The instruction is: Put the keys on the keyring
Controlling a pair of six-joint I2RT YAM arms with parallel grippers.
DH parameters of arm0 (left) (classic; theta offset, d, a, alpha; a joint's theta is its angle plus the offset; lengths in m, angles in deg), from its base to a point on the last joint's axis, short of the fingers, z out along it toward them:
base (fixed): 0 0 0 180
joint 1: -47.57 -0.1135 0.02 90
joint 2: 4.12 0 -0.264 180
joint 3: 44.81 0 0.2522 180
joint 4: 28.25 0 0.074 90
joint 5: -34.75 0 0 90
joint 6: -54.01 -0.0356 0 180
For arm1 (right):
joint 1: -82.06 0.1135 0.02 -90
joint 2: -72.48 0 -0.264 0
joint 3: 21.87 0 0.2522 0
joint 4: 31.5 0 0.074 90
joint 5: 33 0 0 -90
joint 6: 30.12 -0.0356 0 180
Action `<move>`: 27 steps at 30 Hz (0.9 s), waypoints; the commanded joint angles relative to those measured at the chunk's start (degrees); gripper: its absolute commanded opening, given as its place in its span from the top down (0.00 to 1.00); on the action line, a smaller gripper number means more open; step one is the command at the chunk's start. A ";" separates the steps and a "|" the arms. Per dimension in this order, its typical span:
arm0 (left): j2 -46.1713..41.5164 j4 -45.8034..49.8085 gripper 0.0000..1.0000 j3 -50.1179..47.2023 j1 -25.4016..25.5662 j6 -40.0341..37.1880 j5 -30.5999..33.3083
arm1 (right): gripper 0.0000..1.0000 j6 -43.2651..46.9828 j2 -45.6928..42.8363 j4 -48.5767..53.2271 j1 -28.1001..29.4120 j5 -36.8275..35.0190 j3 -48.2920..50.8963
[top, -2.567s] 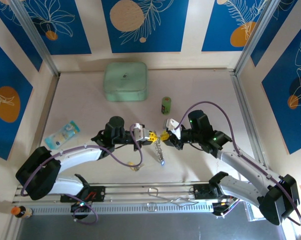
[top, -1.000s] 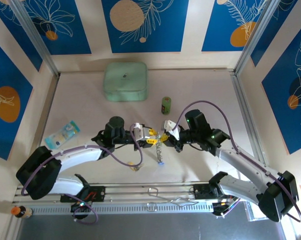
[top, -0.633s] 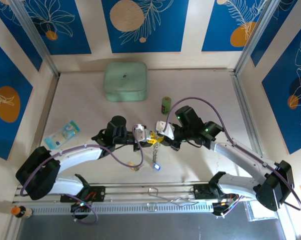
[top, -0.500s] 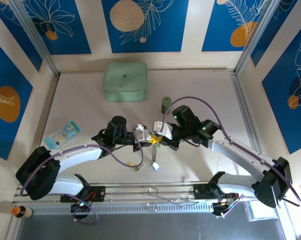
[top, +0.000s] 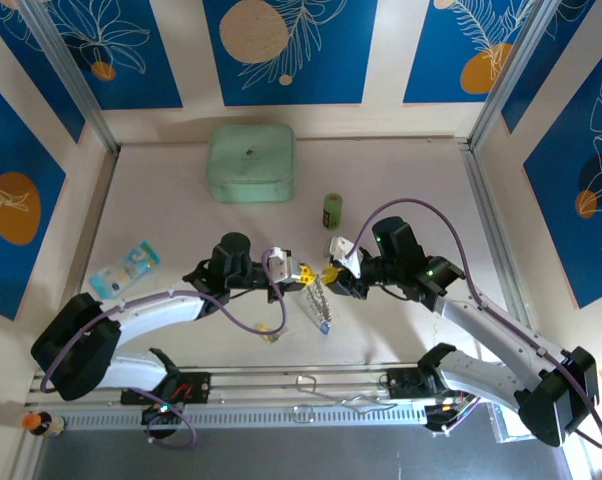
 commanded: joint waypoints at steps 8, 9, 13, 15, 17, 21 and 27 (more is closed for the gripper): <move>-0.47 -4.33 1.00 -0.68 0.33 0.87 -2.50 | 0.76 0.13 0.94 -1.79 -0.08 -0.97 0.51; -0.47 -4.59 1.00 -0.84 0.33 0.96 -2.81 | 0.75 0.30 0.81 -1.99 -0.07 -1.37 0.75; -0.35 -6.58 1.00 -1.24 0.33 1.74 -3.81 | 0.74 1.12 0.09 -4.05 -0.02 0.16 1.64; -0.20 -7.17 1.00 -1.37 0.34 2.29 -4.19 | 0.74 1.28 0.33 -4.93 0.11 2.01 1.67; 0.04 -7.85 1.00 -1.39 0.39 2.83 -4.52 | 0.74 1.26 0.85 -5.48 0.45 3.19 1.40; 0.15 -8.83 1.00 -1.56 0.33 3.46 -5.05 | 0.76 1.59 1.83 -6.04 0.94 3.53 0.94; 0.19 -10.62 1.00 -1.94 0.33 4.51 -5.51 | 0.91 2.31 2.88 -6.00 1.16 5.24 0.19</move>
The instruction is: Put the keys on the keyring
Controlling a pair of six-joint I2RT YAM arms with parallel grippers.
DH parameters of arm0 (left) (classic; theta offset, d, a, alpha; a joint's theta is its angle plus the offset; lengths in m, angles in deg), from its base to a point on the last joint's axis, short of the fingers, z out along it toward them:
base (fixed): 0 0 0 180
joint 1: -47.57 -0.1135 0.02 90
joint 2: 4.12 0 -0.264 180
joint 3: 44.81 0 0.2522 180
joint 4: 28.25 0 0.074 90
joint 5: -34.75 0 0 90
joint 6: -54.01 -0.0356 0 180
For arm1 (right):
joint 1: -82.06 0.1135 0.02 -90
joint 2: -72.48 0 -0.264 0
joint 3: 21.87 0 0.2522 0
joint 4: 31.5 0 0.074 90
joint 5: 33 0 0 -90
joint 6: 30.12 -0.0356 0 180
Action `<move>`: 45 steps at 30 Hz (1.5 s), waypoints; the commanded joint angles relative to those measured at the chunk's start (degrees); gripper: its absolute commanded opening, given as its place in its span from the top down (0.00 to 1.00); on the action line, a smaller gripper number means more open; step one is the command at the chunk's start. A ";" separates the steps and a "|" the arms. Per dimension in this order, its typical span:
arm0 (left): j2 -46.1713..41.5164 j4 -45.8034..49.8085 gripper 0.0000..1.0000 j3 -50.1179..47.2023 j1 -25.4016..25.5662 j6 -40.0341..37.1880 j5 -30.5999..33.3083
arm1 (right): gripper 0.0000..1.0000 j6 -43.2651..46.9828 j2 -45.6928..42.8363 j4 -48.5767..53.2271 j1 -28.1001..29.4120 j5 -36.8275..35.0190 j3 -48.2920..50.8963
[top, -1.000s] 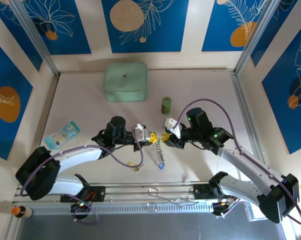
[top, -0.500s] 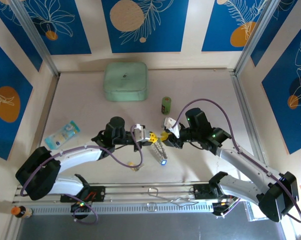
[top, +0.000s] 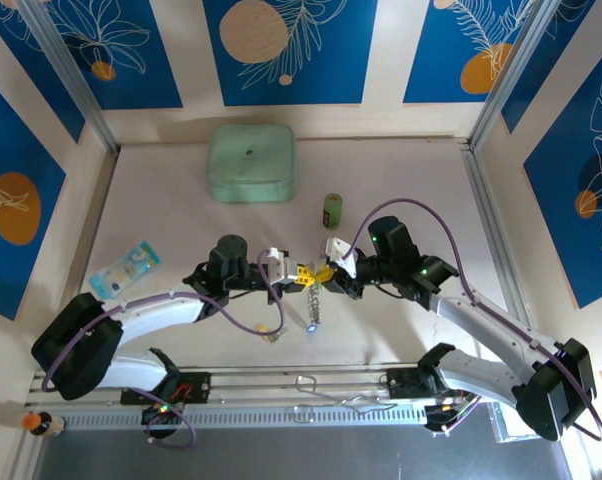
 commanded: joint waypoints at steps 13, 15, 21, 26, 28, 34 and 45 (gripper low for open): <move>0.43 11.49 0.82 4.43 2.04 -8.02 3.44 | 1.00 11.30 8.13 22.99 4.03 -7.17 -14.95; 0.37 12.56 0.86 4.68 2.28 -8.76 3.85 | 1.00 12.47 9.48 25.71 5.11 -9.16 -16.95; -0.38 14.04 1.00 4.62 2.28 -10.49 4.45 | 1.00 13.21 10.06 27.34 5.96 -9.10 -18.98; -1.09 12.23 1.00 3.78 2.27 -10.20 3.16 | 0.83 10.82 6.09 21.29 4.09 -5.15 -14.83; -1.48 9.19 1.00 2.73 2.24 -9.06 2.23 | 0.68 8.80 3.55 16.87 2.41 -2.21 -11.36; -1.16 1.23 1.00 0.70 2.28 -4.34 -0.04 | 0.61 3.40 -0.11 7.75 0.22 0.34 -3.40; -0.51 -2.98 1.00 -0.25 2.27 -2.04 -1.57 | 0.69 2.25 -0.62 5.08 0.22 -1.27 -0.91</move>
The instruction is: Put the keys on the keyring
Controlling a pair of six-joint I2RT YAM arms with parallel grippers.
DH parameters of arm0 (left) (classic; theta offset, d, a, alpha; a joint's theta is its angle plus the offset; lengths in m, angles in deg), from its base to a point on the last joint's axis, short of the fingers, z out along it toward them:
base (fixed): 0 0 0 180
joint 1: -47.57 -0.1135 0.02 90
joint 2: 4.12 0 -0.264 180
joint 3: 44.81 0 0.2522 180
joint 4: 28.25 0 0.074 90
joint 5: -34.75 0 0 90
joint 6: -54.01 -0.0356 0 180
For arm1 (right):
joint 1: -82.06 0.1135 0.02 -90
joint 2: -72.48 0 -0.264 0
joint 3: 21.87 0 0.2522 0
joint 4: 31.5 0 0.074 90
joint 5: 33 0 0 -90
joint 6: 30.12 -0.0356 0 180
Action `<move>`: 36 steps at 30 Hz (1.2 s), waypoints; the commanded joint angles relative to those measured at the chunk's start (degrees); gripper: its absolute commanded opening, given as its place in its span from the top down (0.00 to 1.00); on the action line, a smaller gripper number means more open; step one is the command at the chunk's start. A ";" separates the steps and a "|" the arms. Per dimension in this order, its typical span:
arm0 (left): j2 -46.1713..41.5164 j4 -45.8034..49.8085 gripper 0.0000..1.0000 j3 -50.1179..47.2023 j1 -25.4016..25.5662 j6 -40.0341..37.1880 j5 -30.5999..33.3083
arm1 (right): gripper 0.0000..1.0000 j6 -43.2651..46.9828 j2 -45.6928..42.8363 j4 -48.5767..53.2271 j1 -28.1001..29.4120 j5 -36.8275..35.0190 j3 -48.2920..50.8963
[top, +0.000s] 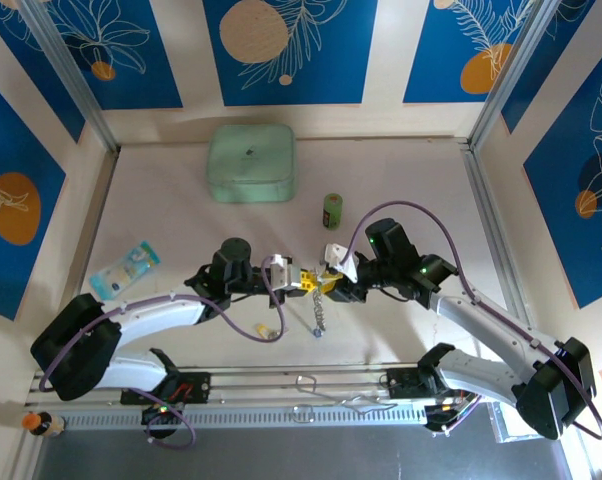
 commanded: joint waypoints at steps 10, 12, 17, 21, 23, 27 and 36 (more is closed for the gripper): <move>-0.24 -4.25 1.00 -0.29 0.21 1.61 -2.42 | 1.00 -0.09 -0.31 -1.26 0.03 5.56 -1.18; -0.42 -1.65 0.83 0.36 0.15 0.15 -0.78 | 1.00 0.99 -0.23 0.65 0.07 4.98 -2.30; -1.12 9.15 0.79 4.18 0.26 -4.55 1.98 | 1.00 6.55 2.87 11.06 1.96 -0.90 -7.58; -1.19 13.21 0.94 5.27 0.29 -6.77 2.98 | 1.00 8.82 5.37 16.12 3.64 -3.83 -11.15; -1.25 13.34 0.95 5.31 0.30 -6.64 3.07 | 1.00 9.68 6.09 17.18 4.50 -5.59 -12.27; -1.30 13.00 1.00 5.28 0.30 -6.36 2.73 | 1.00 10.26 7.62 19.77 5.64 -7.64 -15.10; -2.26 3.98 1.00 1.68 0.24 -3.35 0.40 | 0.63 -5.23 -5.10 -3.31 -1.38 5.15 1.21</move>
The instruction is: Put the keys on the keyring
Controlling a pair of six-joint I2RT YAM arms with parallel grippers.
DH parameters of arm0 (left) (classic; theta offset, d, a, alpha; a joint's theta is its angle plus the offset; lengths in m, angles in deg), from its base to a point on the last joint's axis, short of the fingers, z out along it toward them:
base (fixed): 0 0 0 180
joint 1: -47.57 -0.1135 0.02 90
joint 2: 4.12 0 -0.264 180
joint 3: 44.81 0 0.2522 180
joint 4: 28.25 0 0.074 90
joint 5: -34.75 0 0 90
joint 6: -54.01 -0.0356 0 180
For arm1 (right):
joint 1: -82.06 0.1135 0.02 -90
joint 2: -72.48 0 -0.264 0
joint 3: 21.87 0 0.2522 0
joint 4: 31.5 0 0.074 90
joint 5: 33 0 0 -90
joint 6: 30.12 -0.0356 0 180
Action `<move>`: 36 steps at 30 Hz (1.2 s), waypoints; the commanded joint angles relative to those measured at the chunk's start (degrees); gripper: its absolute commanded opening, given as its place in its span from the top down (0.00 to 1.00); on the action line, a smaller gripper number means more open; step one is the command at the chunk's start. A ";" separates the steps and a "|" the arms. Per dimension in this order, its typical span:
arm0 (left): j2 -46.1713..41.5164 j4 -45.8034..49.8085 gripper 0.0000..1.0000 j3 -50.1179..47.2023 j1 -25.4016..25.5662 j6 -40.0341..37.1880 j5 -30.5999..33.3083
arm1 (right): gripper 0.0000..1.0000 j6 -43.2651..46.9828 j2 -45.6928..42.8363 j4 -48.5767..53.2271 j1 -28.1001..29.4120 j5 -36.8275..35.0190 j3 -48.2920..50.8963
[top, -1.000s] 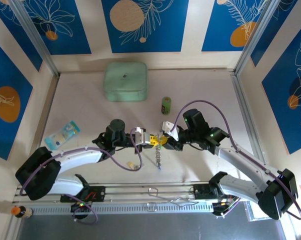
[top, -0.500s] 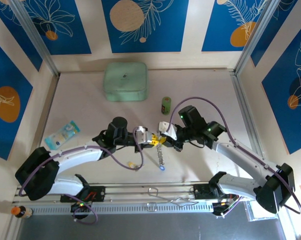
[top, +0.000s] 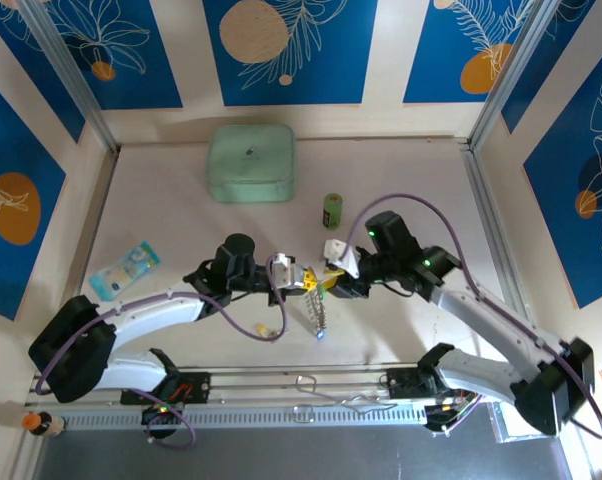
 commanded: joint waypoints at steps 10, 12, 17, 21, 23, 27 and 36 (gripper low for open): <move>-1.02 -10.48 1.00 -2.95 0.26 2.81 -3.48 | 0.64 -8.52 -3.58 -13.19 -0.57 6.13 8.85; -1.07 -10.68 1.00 -3.21 0.27 2.67 -3.53 | 0.66 -8.39 -3.67 -13.42 -0.61 5.79 8.96; -0.76 -12.35 1.00 -3.39 0.21 3.32 -4.09 | 0.70 -7.23 -2.96 -12.17 -0.07 4.72 8.66; -0.69 -13.89 1.00 -3.84 0.19 4.14 -4.58 | 0.76 -6.93 -1.28 -12.11 1.00 5.05 8.40; -0.74 -14.34 1.00 -3.93 0.19 4.23 -4.58 | 0.77 -7.02 -0.42 -12.11 1.47 5.56 8.22; -0.87 -15.47 1.00 -4.29 0.09 4.73 -4.66 | 0.77 -7.02 0.45 -12.02 1.73 5.33 8.22; -0.76 -16.55 1.00 -4.62 -0.08 5.18 -4.93 | 0.71 -6.57 -4.07 -9.38 0.31 3.77 9.01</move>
